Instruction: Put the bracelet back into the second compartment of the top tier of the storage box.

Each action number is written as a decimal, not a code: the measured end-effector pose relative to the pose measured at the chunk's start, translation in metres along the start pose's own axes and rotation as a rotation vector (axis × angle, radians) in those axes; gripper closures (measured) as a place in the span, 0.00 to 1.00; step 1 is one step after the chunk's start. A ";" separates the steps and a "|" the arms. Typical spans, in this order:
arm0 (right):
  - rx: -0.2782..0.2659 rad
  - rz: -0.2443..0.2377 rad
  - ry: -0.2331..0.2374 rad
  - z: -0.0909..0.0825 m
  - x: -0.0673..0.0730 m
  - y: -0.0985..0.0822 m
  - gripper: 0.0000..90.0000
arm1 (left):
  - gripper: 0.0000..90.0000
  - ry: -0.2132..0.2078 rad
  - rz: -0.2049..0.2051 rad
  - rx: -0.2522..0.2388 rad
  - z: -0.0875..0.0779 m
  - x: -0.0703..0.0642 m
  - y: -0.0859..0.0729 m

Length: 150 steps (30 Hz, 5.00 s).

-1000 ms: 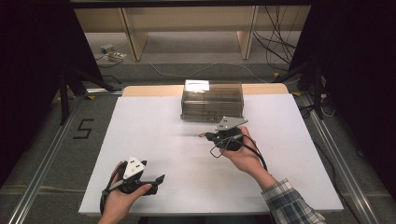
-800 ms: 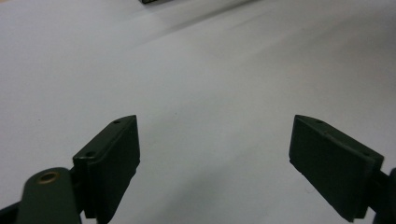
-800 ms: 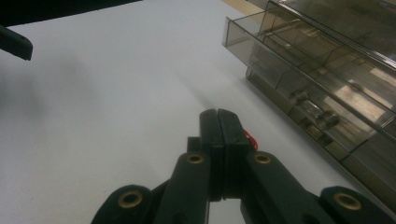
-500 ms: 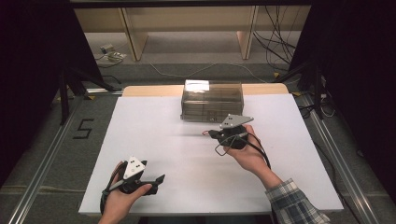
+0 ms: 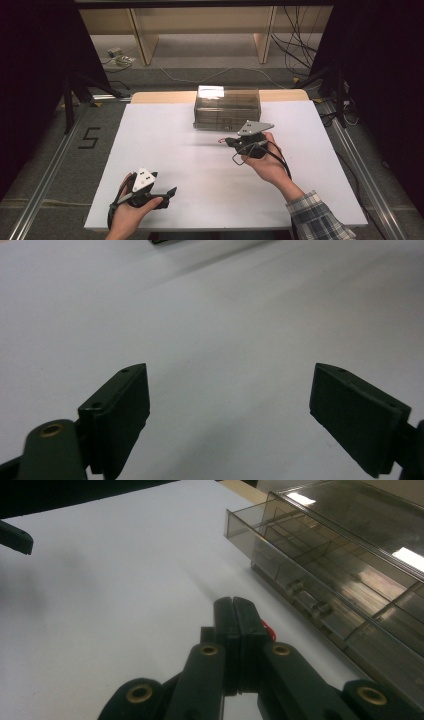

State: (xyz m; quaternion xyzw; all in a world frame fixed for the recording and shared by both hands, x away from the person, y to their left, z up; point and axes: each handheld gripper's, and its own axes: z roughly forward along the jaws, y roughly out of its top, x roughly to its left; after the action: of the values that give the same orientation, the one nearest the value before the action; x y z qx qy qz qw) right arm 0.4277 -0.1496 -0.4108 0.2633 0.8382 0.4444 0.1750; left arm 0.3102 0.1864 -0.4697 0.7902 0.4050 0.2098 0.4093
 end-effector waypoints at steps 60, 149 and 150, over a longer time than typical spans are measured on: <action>-0.022 0.011 -0.035 -0.008 -0.016 0.030 1.00 | 0.18 -0.003 0.001 -0.004 0.000 -0.001 0.000; 0.038 0.065 -0.106 0.024 -0.048 0.048 1.00 | 0.18 -0.005 -0.006 -0.009 0.000 0.000 0.000; 0.038 0.069 -0.107 0.025 -0.048 0.048 1.00 | 0.18 -0.005 -0.006 -0.009 0.000 0.000 0.000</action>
State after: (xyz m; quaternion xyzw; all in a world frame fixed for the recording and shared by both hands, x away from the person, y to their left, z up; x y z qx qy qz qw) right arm 0.4929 -0.1398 -0.3812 0.3187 0.8263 0.4194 0.1992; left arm 0.3105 0.1862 -0.4696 0.7876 0.4054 0.2083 0.4146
